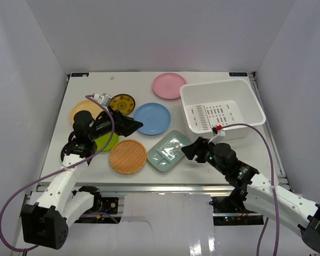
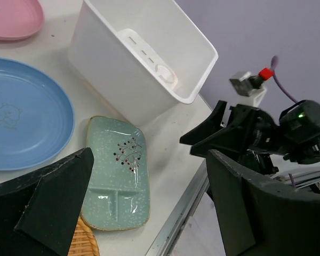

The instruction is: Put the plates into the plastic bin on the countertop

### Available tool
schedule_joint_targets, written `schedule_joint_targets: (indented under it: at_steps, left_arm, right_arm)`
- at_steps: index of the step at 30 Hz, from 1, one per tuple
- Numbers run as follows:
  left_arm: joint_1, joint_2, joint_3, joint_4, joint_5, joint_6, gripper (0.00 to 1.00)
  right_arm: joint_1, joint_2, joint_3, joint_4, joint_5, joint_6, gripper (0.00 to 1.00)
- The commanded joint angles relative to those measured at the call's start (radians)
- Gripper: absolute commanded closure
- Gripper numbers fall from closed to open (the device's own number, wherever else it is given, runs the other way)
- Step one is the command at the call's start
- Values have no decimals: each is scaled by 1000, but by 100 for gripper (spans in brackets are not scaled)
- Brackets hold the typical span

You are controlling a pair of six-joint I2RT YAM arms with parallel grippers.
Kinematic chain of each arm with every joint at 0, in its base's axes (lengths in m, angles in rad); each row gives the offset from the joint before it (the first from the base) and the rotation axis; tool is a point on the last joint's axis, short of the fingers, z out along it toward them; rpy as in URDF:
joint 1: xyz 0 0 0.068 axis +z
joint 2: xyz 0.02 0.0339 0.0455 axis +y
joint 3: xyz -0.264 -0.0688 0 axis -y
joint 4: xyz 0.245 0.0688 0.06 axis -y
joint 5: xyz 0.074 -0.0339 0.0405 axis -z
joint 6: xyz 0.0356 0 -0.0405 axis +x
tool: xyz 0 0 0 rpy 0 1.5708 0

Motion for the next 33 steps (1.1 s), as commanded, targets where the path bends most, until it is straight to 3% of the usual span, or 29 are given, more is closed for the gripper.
schedule_joint_targets:
  at_steps: [1, 6, 9, 20, 24, 29, 30, 33]
  left_arm:
    - [-17, -24, 24, -33, -13, 19, 2]
    - [-39, -47, 43, -127, -91, 63, 2]
    - [-54, -47, 72, -192, -136, 69, 2]
    - [-73, -56, 46, -404, -260, 132, 2]
    - [-73, -45, 26, -414, -283, 143, 2]
    - [-73, -5, 17, -406, -370, 135, 2]
    - [-73, 13, 14, -406, -379, 132, 2]
    - [-73, 64, 29, -441, -436, 117, 2]
  right_arm:
    - [9, 17, -75, 11, 121, 137, 29]
    - [11, 206, -100, 151, 83, 166, 25]
    - [11, 279, -74, 157, 112, 186, 13]
    - [11, 532, -80, 332, 81, 280, 23]
    - [9, 615, -72, 407, 88, 310, 33]
    - [9, 689, -60, 439, 98, 355, 52]
    - [9, 693, -64, 446, 98, 364, 64]
    - [12, 657, -83, 420, 126, 369, 82]
